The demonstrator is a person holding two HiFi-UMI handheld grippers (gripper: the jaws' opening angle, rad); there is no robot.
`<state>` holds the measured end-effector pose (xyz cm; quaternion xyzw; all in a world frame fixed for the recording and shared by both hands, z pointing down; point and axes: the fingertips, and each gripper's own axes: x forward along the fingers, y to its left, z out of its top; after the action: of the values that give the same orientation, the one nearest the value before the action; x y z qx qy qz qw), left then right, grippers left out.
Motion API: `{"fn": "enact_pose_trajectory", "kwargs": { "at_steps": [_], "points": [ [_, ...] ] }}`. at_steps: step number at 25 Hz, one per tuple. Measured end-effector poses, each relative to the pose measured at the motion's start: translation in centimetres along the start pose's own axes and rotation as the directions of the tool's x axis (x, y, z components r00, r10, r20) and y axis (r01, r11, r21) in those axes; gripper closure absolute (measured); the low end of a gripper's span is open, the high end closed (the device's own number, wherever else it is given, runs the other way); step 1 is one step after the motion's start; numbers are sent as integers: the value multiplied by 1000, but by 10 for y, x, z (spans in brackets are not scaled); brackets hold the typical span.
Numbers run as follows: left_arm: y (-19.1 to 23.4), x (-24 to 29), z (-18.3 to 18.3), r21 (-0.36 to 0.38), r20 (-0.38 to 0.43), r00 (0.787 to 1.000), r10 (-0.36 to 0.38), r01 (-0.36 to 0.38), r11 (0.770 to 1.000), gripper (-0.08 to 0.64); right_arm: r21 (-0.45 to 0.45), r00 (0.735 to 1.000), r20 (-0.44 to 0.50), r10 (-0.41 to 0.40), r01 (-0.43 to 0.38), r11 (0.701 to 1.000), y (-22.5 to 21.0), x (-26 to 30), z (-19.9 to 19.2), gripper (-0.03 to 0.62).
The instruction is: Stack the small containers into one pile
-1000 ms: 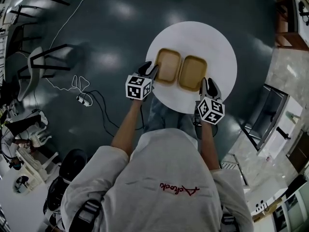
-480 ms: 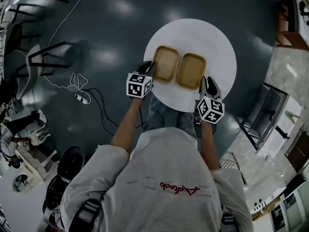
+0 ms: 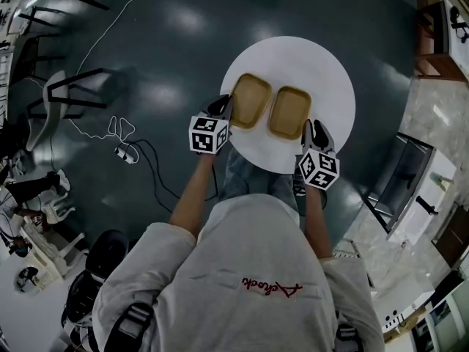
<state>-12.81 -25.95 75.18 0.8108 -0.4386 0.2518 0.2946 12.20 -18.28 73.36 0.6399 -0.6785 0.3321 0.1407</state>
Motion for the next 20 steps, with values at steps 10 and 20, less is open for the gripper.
{"fn": "enact_pose_trajectory", "kwargs": {
  "at_steps": [10,20],
  "points": [
    [-32,-39,75,-23,179,984,0,4,1000,534,-19,997,76,31,-30,999,8,-20,41,482],
    [-104,-36,103,-51,238,968,-74,88,995,534,-32,991,129,35,-31,999,-16,-48,70,482]
  ]
}}
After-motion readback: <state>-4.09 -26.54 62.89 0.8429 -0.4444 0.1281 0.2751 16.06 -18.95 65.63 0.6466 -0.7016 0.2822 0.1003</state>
